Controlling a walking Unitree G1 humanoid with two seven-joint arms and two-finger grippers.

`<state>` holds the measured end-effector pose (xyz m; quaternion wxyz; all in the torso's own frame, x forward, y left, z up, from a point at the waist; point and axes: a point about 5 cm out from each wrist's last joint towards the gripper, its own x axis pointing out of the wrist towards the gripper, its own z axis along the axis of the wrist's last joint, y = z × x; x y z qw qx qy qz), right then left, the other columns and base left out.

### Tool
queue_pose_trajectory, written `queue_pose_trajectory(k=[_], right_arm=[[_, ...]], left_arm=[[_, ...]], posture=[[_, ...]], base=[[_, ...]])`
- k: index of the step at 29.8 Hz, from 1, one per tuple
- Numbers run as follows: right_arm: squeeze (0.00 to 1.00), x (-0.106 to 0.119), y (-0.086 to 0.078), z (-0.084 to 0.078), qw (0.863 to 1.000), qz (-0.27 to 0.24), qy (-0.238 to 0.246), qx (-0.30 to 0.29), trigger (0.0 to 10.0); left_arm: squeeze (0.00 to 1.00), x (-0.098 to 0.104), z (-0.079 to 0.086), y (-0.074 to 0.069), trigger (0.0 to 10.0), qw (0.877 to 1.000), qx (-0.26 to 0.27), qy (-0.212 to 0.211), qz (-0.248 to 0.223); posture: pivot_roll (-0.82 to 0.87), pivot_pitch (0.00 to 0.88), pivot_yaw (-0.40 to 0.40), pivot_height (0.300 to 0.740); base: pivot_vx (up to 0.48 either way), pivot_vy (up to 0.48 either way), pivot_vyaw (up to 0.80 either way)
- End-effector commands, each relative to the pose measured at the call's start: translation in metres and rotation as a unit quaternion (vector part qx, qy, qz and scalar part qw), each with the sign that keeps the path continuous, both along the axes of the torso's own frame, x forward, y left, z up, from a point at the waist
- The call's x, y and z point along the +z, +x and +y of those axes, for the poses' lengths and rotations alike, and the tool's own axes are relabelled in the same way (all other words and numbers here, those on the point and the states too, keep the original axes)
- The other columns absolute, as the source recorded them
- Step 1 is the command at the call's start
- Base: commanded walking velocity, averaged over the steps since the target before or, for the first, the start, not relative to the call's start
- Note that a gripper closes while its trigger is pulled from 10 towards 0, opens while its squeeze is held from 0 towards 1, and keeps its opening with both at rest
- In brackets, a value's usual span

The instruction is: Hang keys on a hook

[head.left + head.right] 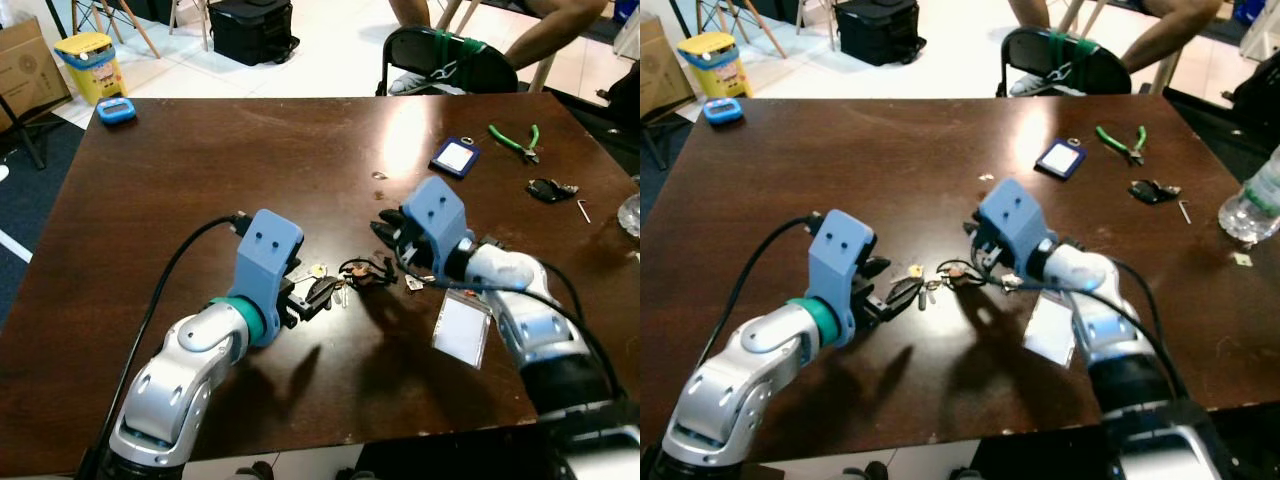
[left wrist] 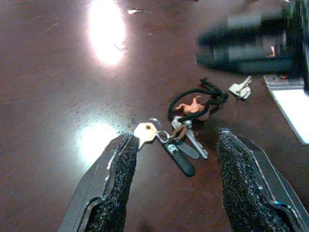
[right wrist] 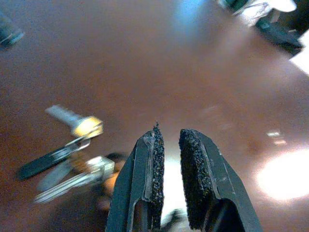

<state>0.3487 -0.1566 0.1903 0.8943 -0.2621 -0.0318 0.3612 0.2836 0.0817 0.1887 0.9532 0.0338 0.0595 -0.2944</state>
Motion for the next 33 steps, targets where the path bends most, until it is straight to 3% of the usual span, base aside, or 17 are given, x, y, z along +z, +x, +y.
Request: queue_pose_trajectory(k=[1, 6, 13, 15, 17, 19, 27, 33], right_arm=[[0.00, -0.005, -0.003, 0.004, 1.000, 0.006, 0.000, 0.016, 10.0], [0.00, -0.027, -0.014, 0.025, 0.995, 0.060, -0.021, 0.071, 10.0], [0.00, -0.034, -0.017, 0.028, 0.993, 0.081, -0.031, 0.084, 10.0], [0.00, -0.033, -0.012, 0.014, 0.995, 0.081, -0.038, 0.046, 10.0], [0.00, -0.033, -0.012, 0.014, 0.995, 0.081, -0.038, 0.046, 10.0], [0.00, -0.029, 0.000, -0.006, 0.996, 0.074, -0.037, -0.019, 10.0], [0.00, -0.024, 0.005, -0.022, 0.996, 0.070, -0.042, -0.047, 10.0], [0.00, -0.025, 0.006, -0.023, 0.995, 0.072, -0.046, -0.048, 10.0]], left_arm=[[0.00, -0.005, 0.000, -0.002, 10.0, 1.000, 0.000, -0.003, 0.010], [0.00, -0.005, 0.003, -0.002, 10.0, 1.000, 0.010, -0.002, 0.016], [0.00, -0.006, 0.003, -0.003, 10.0, 1.000, 0.014, 0.000, 0.018], [0.00, -0.006, 0.001, -0.003, 10.0, 1.000, 0.012, 0.000, 0.021], [0.00, -0.006, 0.001, -0.003, 10.0, 1.000, 0.012, 0.000, 0.021], [0.00, -0.006, -0.001, -0.002, 10.0, 1.000, 0.009, 0.001, 0.021], [0.00, -0.006, -0.001, -0.001, 10.0, 1.000, 0.009, 0.003, 0.022], [0.00, -0.006, 0.000, -0.001, 10.0, 1.000, 0.011, 0.004, 0.022]], posture=[[-0.07, 0.147, 0.053, 0.740], [-0.06, 0.145, 0.052, 0.740], [-0.06, 0.143, 0.055, 0.740], [-0.07, 0.146, 0.062, 0.740], [-0.07, 0.146, 0.062, 0.740], [-0.07, 0.151, 0.069, 0.740], [-0.07, 0.154, 0.071, 0.740], [-0.06, 0.161, 0.072, 0.740]], base=[[0.000, 0.000, 0.00], [0.000, 0.000, 0.00], [0.000, 0.000, 0.00], [0.000, 0.000, 0.00], [0.000, 0.000, 0.00], [0.000, 0.000, 0.00], [0.000, 0.000, 0.00], [0.000, 0.000, 0.00]])
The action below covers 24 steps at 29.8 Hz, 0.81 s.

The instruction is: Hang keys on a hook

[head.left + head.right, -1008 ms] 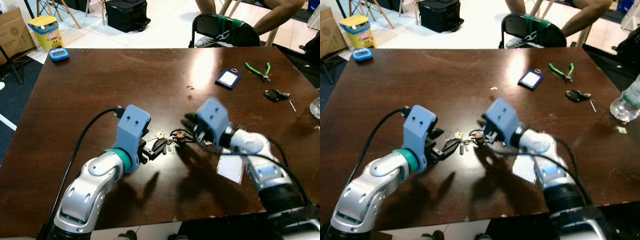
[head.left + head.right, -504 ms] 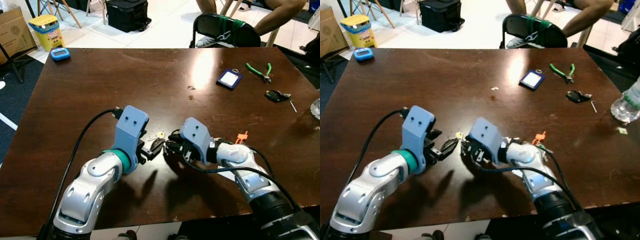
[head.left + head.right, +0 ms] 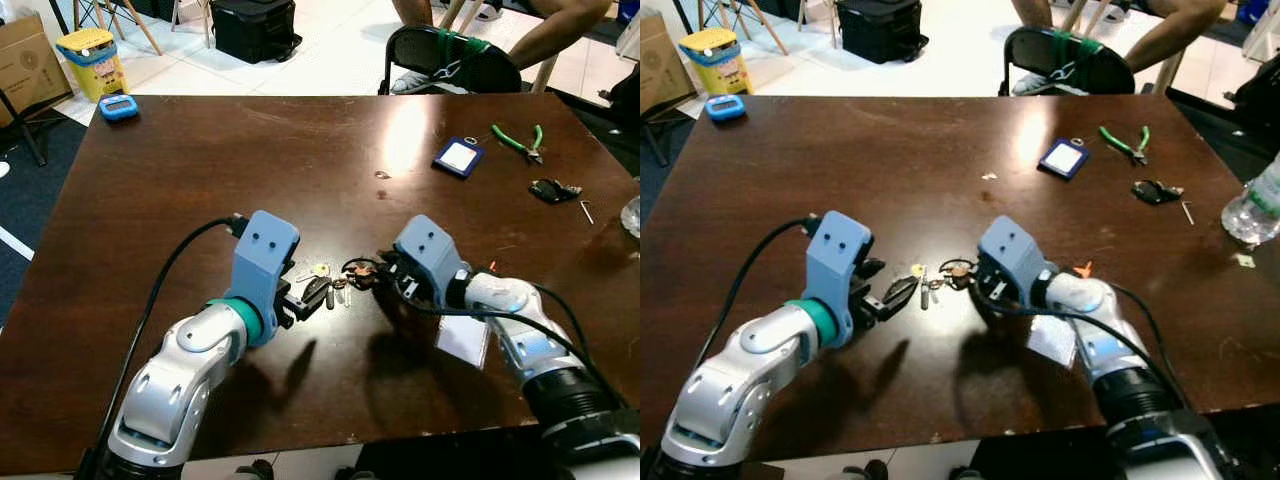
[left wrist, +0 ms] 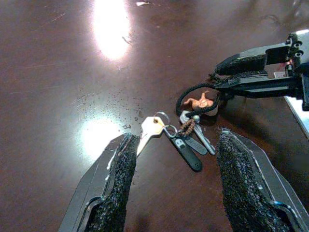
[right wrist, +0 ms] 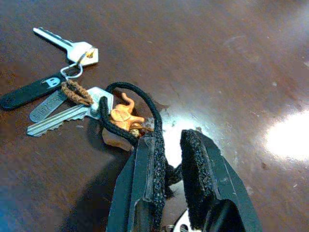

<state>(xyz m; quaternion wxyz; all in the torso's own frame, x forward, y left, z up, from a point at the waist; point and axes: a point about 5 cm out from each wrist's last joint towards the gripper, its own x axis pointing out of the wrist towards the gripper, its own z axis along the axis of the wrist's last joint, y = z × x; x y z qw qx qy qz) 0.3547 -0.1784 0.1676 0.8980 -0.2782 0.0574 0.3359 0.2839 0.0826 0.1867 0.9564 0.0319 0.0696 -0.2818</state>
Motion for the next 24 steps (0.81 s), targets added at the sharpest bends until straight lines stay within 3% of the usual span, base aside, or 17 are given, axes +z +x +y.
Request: queue_pose_trajectory(k=[1, 8, 9, 10, 11, 16, 17, 24], right_arm=[[0.00, -0.004, 0.000, 0.003, 1.000, 0.005, 0.001, 0.004, 10.0], [0.00, -0.006, -0.001, 0.012, 1.000, 0.007, 0.010, 0.017, 10.0], [0.58, -0.005, -0.003, 0.014, 1.000, 0.007, 0.013, 0.026, 10.0], [0.58, -0.005, -0.003, 0.014, 1.000, 0.007, 0.013, 0.026, 10.0], [1.00, -0.003, -0.004, 0.013, 0.999, 0.007, 0.016, 0.032, 10.0], [1.00, -0.001, -0.005, 0.010, 0.999, 0.006, 0.016, 0.034, 10.0], [0.04, 0.000, -0.004, 0.006, 1.000, 0.003, 0.015, 0.027, 10.0], [0.00, 0.000, -0.004, 0.003, 0.999, 0.011, 0.010, 0.032, 10.0]], left_arm=[[0.00, -0.004, -0.002, -0.001, 10.0, 1.000, -0.002, 0.002, 0.013], [0.00, -0.004, 0.000, -0.002, 10.0, 1.000, 0.000, 0.003, 0.013], [0.00, -0.004, 0.001, -0.002, 10.0, 1.000, 0.002, 0.003, 0.013], [0.00, -0.004, 0.001, -0.002, 10.0, 1.000, 0.002, 0.003, 0.013], [0.00, -0.004, 0.002, -0.002, 10.0, 1.000, 0.004, 0.004, 0.013], [0.00, -0.005, 0.001, -0.003, 10.0, 1.000, 0.003, 0.003, 0.014], [0.00, -0.005, -0.001, -0.002, 10.0, 1.000, 0.001, 0.002, 0.014], [0.00, -0.005, -0.002, -0.002, 10.0, 1.000, -0.001, 0.002, 0.014]], posture=[[-0.06, 0.162, 0.072, 0.740], [-0.05, 0.163, 0.072, 0.740], [-0.05, 0.166, 0.069, 0.740], [-0.05, 0.166, 0.069, 0.740], [-0.06, 0.167, 0.070, 0.740], [-0.06, 0.169, 0.070, 0.740], [-0.06, 0.170, 0.071, 0.740], [-0.06, 0.169, 0.073, 0.740]], base=[[0.000, 0.000, 0.00], [0.000, 0.000, 0.00], [0.000, 0.000, 0.00], [0.000, 0.000, 0.00], [0.000, 0.000, 0.00], [0.000, 0.000, 0.00], [0.000, 0.000, 0.00], [0.000, 0.000, 0.00]])
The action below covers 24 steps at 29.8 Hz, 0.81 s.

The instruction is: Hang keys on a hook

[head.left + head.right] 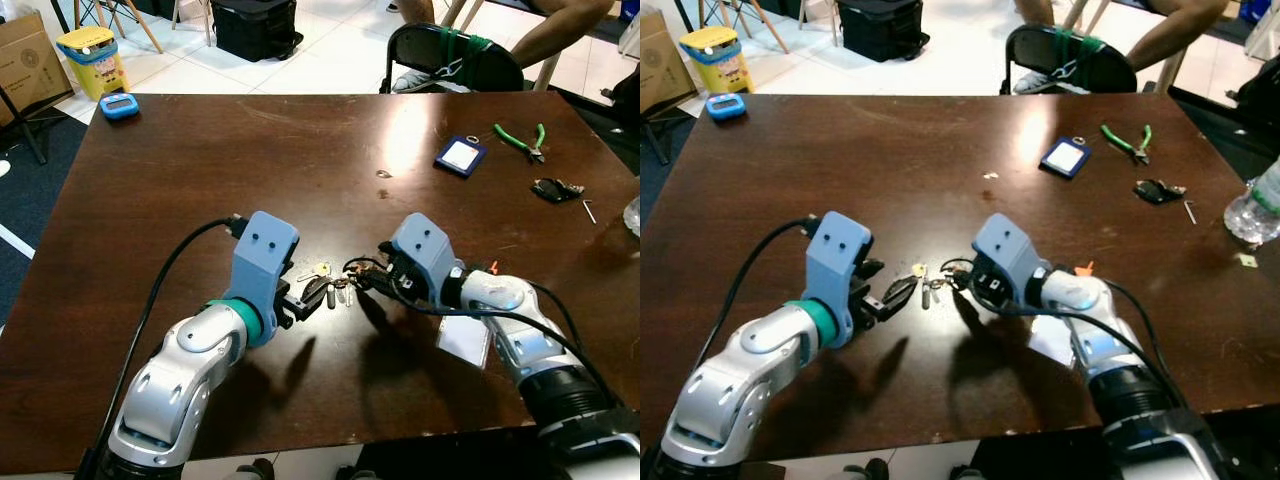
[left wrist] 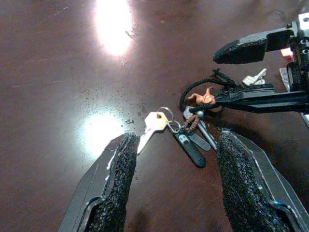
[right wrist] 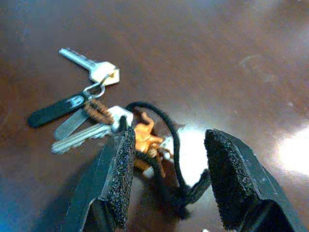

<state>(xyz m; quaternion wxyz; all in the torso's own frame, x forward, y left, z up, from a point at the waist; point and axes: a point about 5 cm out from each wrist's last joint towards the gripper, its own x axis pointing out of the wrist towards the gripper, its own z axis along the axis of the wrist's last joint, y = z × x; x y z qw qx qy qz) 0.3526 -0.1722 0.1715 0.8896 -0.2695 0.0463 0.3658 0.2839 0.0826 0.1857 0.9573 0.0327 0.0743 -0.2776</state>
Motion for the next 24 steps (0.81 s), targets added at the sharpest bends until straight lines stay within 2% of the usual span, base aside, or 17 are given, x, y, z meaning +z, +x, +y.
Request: queue_pose_trajectory(k=[1, 10, 22, 23, 24], right_arm=[[0.00, -0.005, -0.003, -0.003, 1.000, 0.017, -0.004, 0.008, 10.0], [0.00, -0.013, -0.011, 0.006, 0.998, 0.041, -0.013, 0.055, 10.0], [0.00, -0.017, -0.015, 0.010, 0.996, 0.049, -0.015, 0.073, 10.0], [0.00, -0.017, -0.015, 0.010, 0.996, 0.050, -0.016, 0.074, 4.5], [0.00, -0.018, -0.016, 0.010, 0.996, 0.052, -0.015, 0.076, 3.5]], left_arm=[[0.00, -0.003, -0.002, -0.002, 10.0, 1.000, -0.006, 0.000, 0.009], [0.00, -0.003, -0.003, -0.002, 10.0, 1.000, -0.007, 0.000, 0.009], [0.00, -0.003, -0.003, -0.003, 10.0, 1.000, -0.006, -0.001, 0.009], [0.00, -0.003, -0.003, -0.003, 10.0, 1.000, -0.006, -0.001, 0.009], [0.00, -0.003, -0.003, -0.003, 10.0, 1.000, -0.007, -0.002, 0.009]], posture=[[-0.06, 0.169, 0.073, 0.740], [-0.06, 0.171, 0.072, 0.740], [-0.06, 0.173, 0.071, 0.740], [-0.06, 0.173, 0.071, 0.740], [-0.06, 0.173, 0.071, 0.740]], base=[[0.000, 0.000, 0.00], [0.000, 0.000, 0.00], [0.000, 0.000, 0.00], [0.000, 0.000, 0.00], [0.000, 0.000, 0.00]])
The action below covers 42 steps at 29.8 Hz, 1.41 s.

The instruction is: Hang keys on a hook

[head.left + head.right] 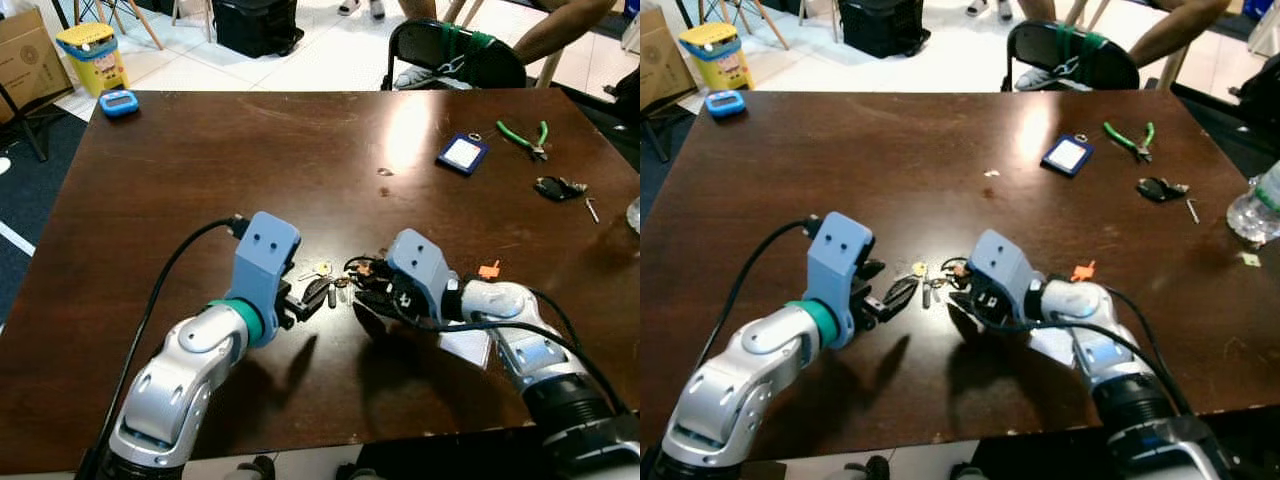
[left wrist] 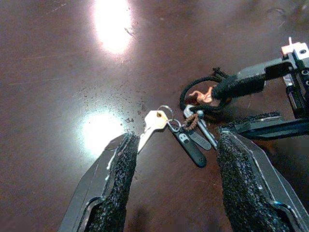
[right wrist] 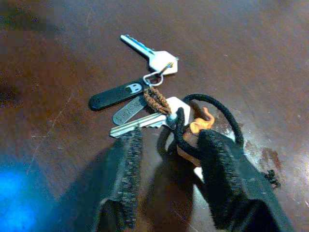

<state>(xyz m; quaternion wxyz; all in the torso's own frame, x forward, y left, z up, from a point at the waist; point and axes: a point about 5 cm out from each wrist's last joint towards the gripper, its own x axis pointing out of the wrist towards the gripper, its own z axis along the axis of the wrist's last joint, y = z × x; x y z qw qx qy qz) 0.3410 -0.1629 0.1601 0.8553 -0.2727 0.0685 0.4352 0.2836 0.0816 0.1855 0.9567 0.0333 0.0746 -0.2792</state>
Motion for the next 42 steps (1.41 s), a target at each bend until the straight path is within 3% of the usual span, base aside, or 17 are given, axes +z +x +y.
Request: queue_pose_trajectory(k=[1, 4, 7, 11, 12, 13, 14, 25, 29, 30, 31, 32, 35, 39, 41, 42], right_arm=[[0.00, -0.006, -0.005, 0.001, 1.000, 0.013, 0.001, 0.007, 3.5], [0.00, -0.007, -0.005, 0.000, 1.000, 0.014, 0.001, 0.009, 3.4], [0.00, -0.007, -0.006, -0.001, 1.000, 0.016, 0.001, 0.010, 1.8], [0.00, -0.007, -0.007, -0.001, 1.000, 0.016, 0.001, 0.010, 1.8], [0.00, -0.007, -0.007, -0.001, 1.000, 0.016, 0.001, 0.011, 0.7], [0.00, -0.007, -0.007, -0.001, 1.000, 0.016, 0.001, 0.011, 0.7], [0.00, -0.007, -0.007, -0.001, 1.000, 0.017, 0.002, 0.012, 0.0], [0.00, -0.001, -0.005, 0.001, 1.000, 0.003, 0.019, 0.007, 0.0], [0.00, 0.023, 0.000, 0.009, 0.994, -0.040, 0.103, -0.017, 0.0], [0.00, 0.023, 0.000, 0.009, 0.994, -0.040, 0.103, -0.017, 0.0], [0.00, 0.034, 0.002, 0.012, 0.987, -0.061, 0.145, -0.033, 10.0], [0.00, 0.034, 0.002, 0.012, 0.987, -0.061, 0.145, -0.033, 10.0], [0.00, 0.063, 0.000, 0.021, 0.963, -0.117, 0.236, -0.059, 10.0], [0.00, 0.069, -0.002, 0.025, 0.956, -0.132, 0.254, -0.065, 10.0], [0.00, 0.080, -0.006, 0.031, 0.943, -0.152, 0.286, -0.079, 10.0], [0.00, 0.080, -0.006, 0.031, 0.943, -0.152, 0.286, -0.079, 10.0]], left_arm=[[0.00, -0.003, -0.002, -0.002, 10.0, 1.000, -0.005, -0.002, 0.009], [0.00, -0.003, -0.002, -0.002, 10.0, 1.000, -0.005, -0.002, 0.009], [0.00, -0.002, -0.002, -0.002, 10.0, 1.000, -0.006, -0.002, 0.008], [0.00, -0.002, -0.003, -0.002, 10.0, 1.000, -0.006, -0.002, 0.007], [0.00, -0.002, -0.003, -0.002, 10.0, 1.000, -0.006, -0.003, 0.007], [0.00, -0.002, -0.003, -0.002, 10.0, 1.000, -0.006, -0.003, 0.007], [0.00, -0.002, -0.003, -0.002, 10.0, 1.000, -0.006, -0.002, 0.007], [0.00, -0.002, -0.002, -0.001, 10.0, 1.000, -0.007, -0.001, 0.006], [0.00, -0.001, -0.003, -0.001, 10.0, 1.000, -0.007, -0.002, 0.004], [0.00, -0.001, -0.003, -0.001, 10.0, 1.000, -0.007, -0.002, 0.004], [0.00, -0.001, -0.003, -0.001, 10.0, 1.000, -0.008, -0.002, 0.003], [0.00, -0.001, -0.003, -0.001, 10.0, 1.000, -0.008, -0.002, 0.003], [0.00, 0.000, -0.004, -0.001, 10.0, 1.000, -0.008, -0.004, 0.001], [0.00, 0.000, -0.003, -0.001, 10.0, 1.000, -0.007, -0.004, 0.001], [0.00, 0.001, -0.003, -0.001, 10.0, 1.000, -0.007, -0.004, 0.000], [0.00, 0.001, -0.003, -0.001, 10.0, 1.000, -0.007, -0.004, 0.000]], posture=[[-0.06, 0.173, 0.071, 0.740], [-0.06, 0.173, 0.071, 0.740], [-0.06, 0.173, 0.071, 0.740], [-0.06, 0.173, 0.071, 0.740], [-0.06, 0.173, 0.071, 0.740], [-0.06, 0.173, 0.071, 0.740], [-0.06, 0.167, 0.070, 0.740], [-0.06, 0.157, 0.071, 0.740], [-0.06, 0.152, 0.071, 0.740], [-0.06, 0.152, 0.071, 0.740], [-0.06, 0.152, 0.072, 0.740], [-0.06, 0.152, 0.072, 0.740], [-0.06, 0.154, 0.074, 0.740], [-0.06, 0.154, 0.075, 0.740], [-0.06, 0.157, 0.080, 0.740], [-0.06, 0.157, 0.080, 0.740]], base=[[0.000, 0.000, 0.00], [0.000, 0.000, 0.00], [0.000, 0.000, 0.00], [0.000, 0.000, 0.00], [0.000, 0.000, 0.00], [0.000, 0.000, 0.00], [0.000, 0.000, 0.00], [0.000, 0.000, 0.00], [0.000, 0.000, 0.00], [0.000, 0.000, 0.00], [0.000, 0.000, 0.00], [0.000, 0.000, 0.00], [0.000, 0.000, 0.00], [0.000, 0.000, 0.00], [0.000, 0.000, 0.00], [0.000, 0.000, 0.00]])
